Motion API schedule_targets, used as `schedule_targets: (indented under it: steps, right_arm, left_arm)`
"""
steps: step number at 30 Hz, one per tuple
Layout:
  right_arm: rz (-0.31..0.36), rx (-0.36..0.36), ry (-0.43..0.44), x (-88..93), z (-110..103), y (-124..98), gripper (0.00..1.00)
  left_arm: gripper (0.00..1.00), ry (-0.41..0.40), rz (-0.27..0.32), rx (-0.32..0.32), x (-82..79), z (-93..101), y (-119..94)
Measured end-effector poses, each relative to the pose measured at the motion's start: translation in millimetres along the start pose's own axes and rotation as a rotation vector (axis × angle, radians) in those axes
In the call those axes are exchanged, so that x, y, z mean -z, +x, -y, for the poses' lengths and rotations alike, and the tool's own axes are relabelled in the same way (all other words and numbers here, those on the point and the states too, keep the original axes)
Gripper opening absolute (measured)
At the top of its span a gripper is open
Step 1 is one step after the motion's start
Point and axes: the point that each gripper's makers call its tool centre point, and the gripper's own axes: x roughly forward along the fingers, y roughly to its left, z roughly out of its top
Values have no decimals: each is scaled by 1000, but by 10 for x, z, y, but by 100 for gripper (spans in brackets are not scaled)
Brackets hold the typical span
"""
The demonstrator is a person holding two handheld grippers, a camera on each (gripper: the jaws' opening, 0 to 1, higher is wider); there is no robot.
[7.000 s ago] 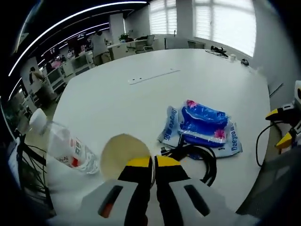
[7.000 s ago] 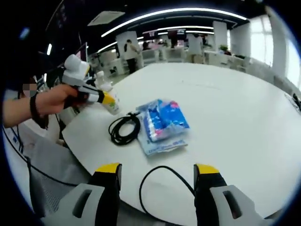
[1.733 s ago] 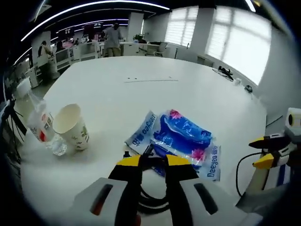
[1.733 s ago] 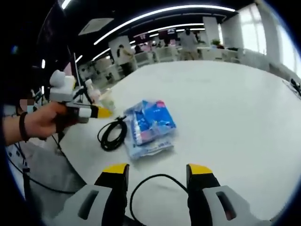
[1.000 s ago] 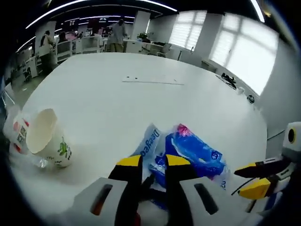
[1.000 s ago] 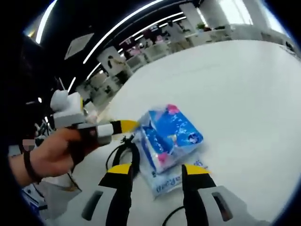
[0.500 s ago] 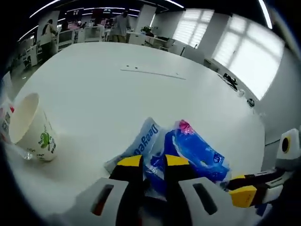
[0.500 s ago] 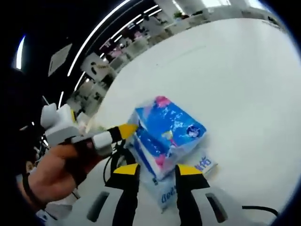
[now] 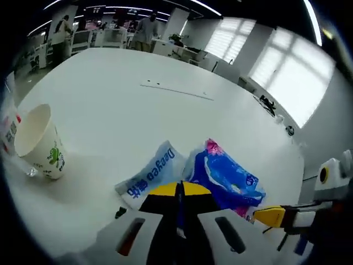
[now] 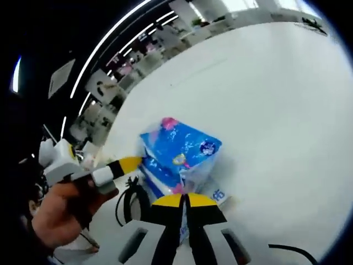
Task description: Arrange the tabletop items into an orderly group along one side of the table until the central work area is clear of visible clutter.
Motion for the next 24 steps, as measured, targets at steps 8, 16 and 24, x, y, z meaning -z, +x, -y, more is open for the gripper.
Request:
schedule_targets:
  steps: [8,16,24]
  right_arm:
    - [18,-8,-5,9,3,-71,0]
    - [30,-9,7,60,57,-174,0]
    - [58,-3,26,73,199,-332,0]
  left_arm:
    - [0,37,-7,4,33,43,-124]
    - [0,57,-18,26,133,172,-158]
    - [0,87,-48,34,347,377,-259]
